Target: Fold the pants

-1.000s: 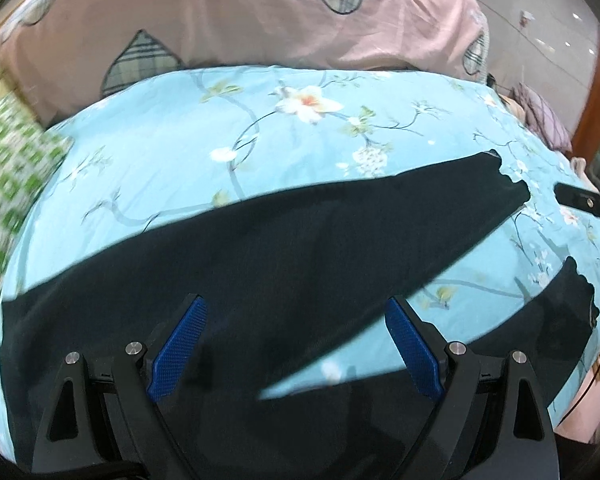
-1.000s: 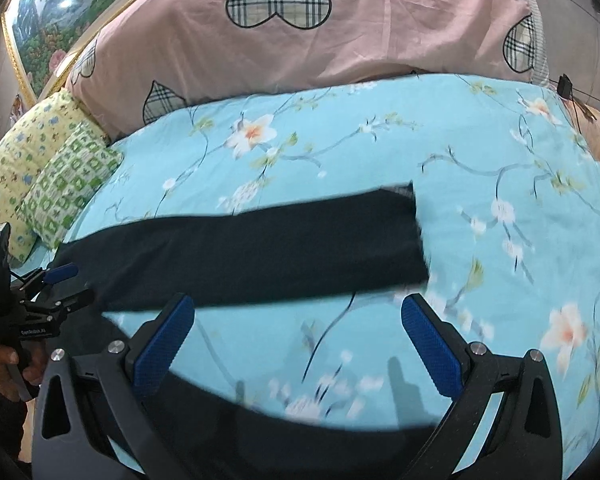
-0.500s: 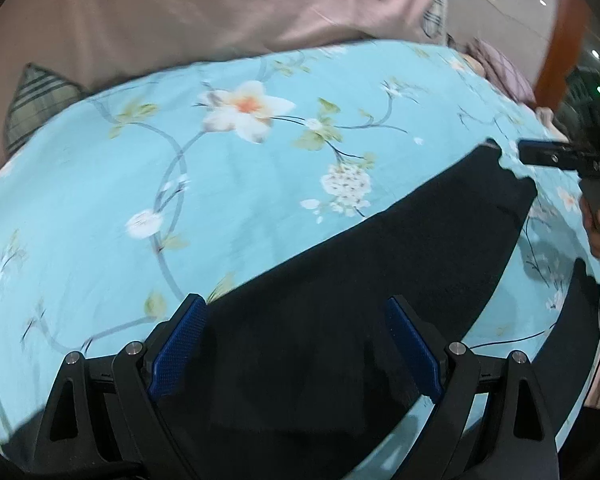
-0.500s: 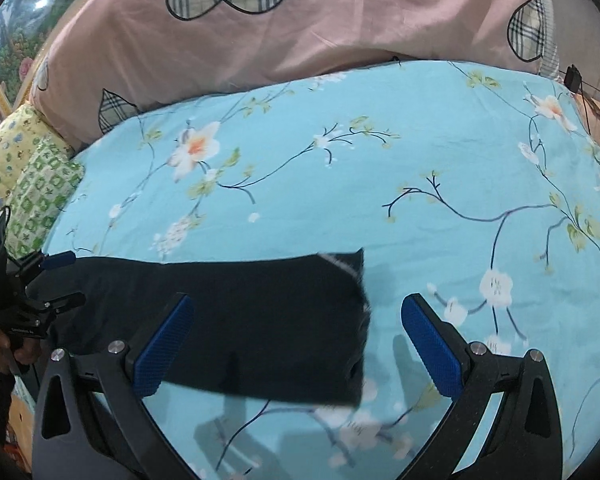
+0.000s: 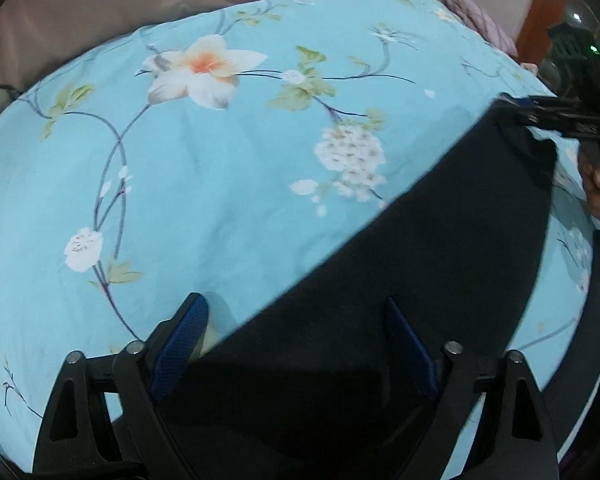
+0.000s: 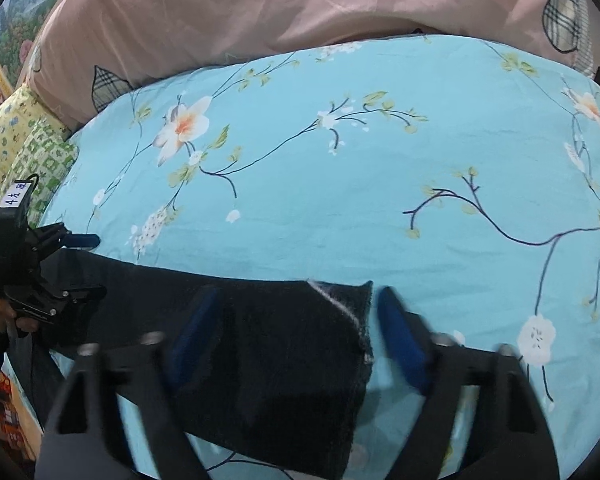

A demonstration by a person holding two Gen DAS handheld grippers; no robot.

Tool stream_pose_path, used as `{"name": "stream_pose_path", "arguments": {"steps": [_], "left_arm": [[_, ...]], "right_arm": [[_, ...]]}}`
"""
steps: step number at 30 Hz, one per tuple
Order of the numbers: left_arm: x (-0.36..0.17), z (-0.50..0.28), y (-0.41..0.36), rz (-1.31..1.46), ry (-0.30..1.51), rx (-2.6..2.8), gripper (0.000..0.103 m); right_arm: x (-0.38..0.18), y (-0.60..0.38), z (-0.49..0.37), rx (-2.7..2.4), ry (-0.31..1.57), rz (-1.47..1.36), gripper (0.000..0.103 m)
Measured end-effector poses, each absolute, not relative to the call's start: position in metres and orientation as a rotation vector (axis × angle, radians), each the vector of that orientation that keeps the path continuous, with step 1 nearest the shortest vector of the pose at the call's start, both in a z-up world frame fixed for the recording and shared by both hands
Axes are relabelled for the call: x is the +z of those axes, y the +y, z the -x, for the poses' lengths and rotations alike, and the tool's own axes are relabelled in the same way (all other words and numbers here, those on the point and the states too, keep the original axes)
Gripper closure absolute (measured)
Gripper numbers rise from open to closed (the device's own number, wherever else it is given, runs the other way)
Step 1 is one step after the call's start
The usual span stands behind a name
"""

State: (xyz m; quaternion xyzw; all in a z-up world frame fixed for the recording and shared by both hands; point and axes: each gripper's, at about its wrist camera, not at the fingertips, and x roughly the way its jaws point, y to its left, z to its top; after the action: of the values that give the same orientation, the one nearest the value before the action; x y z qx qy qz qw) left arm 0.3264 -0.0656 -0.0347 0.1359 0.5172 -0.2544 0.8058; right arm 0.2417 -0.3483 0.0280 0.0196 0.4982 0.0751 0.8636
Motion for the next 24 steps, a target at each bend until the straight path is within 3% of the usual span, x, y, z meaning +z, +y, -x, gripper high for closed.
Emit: {"name": "stream_pose_path", "arguments": {"steps": [1, 3, 5, 7, 24], "left_arm": [[-0.034, -0.324, -0.067, -0.293, 1.104, -0.558, 0.034], [-0.029, -0.314, -0.072, -0.307, 1.101, -0.602, 0.068], [-0.023, -0.306, -0.075, -0.325, 1.093, -0.595, 0.079], [-0.014, -0.292, -0.076, -0.323, 1.073, -0.594, 0.088], [0.047, -0.158, -0.060, -0.159, 0.988, -0.605, 0.093]], "right_arm": [[0.028, -0.348, -0.242, 0.159, 1.045, -0.035, 0.050], [0.031, -0.349, -0.240, 0.163, 1.028, -0.034, 0.061], [0.037, -0.350, -0.237, 0.178, 1.007, -0.040, 0.085], [0.044, -0.352, -0.231, 0.185, 0.986, -0.047, 0.085], [0.097, -0.346, -0.124, 0.265, 0.852, -0.045, 0.092]]}}
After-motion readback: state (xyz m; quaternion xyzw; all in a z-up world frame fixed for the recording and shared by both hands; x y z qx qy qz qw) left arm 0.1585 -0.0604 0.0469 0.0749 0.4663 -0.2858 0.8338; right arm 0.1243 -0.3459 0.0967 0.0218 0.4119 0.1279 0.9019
